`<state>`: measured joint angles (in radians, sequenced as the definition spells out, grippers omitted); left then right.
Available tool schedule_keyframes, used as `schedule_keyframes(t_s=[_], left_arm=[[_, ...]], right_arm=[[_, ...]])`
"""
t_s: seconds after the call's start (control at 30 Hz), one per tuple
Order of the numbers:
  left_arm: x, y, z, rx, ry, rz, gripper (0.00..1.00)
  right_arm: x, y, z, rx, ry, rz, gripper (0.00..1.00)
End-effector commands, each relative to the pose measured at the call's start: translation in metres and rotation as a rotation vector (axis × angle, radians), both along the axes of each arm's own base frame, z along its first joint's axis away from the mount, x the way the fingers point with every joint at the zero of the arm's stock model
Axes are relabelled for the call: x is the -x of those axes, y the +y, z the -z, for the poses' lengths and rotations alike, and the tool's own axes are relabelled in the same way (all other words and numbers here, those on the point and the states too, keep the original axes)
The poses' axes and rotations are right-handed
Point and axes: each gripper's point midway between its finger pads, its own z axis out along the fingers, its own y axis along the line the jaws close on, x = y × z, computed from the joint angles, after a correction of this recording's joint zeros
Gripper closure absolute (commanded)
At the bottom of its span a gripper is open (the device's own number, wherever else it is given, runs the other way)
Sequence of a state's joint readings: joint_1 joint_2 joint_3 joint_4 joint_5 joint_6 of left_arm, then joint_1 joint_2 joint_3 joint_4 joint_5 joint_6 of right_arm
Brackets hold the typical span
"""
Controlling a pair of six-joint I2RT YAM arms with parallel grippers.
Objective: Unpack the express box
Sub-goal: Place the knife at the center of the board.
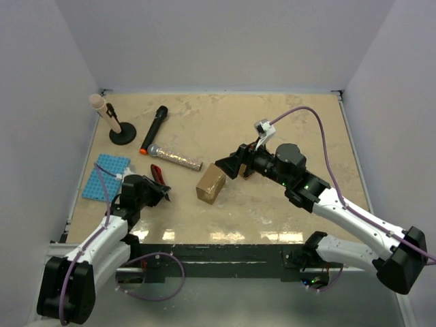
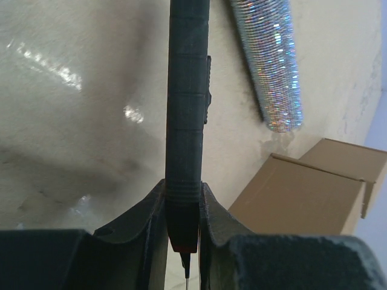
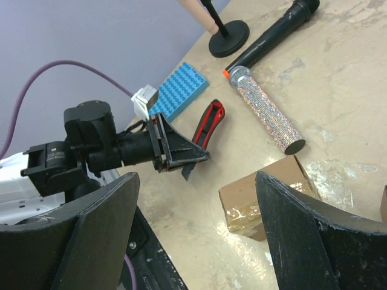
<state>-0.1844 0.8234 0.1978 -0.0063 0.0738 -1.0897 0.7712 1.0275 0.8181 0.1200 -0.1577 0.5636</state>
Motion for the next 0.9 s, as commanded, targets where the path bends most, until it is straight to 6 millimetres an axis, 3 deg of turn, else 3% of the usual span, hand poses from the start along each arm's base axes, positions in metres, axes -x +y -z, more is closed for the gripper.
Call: schedule_keyframes(t_s=[0.0,0.17,0.37,0.7,0.8,0.87], left_arm=[[-0.006,-0.004,0.002,0.039,-0.007,-0.009,0.85],[-0.008,-0.009,0.002,0.031,0.000,0.037,0.44],[-0.012,-0.012,-0.015,0.015,-0.026,0.072,0.24],[-0.013,-0.014,-0.069,-0.005,-0.142,0.112,0.19],[-0.015,-0.022,-0.090,-0.041,-0.211,0.176,0.21],[-0.017,-0.038,-0.103,-0.084,-0.259,0.253,0.22]], right_arm=[[-0.007,-0.003,-0.004,-0.002,-0.032,0.033,0.18],[-0.008,-0.004,0.002,0.014,-0.027,0.039,0.18],[-0.011,-0.005,0.010,0.037,-0.022,0.053,0.17],[-0.017,-0.005,0.045,0.097,0.041,0.076,0.18],[-0.018,-0.008,0.064,0.119,0.076,0.095,0.19],[-0.016,-0.009,0.076,0.133,0.097,0.094,0.20]])
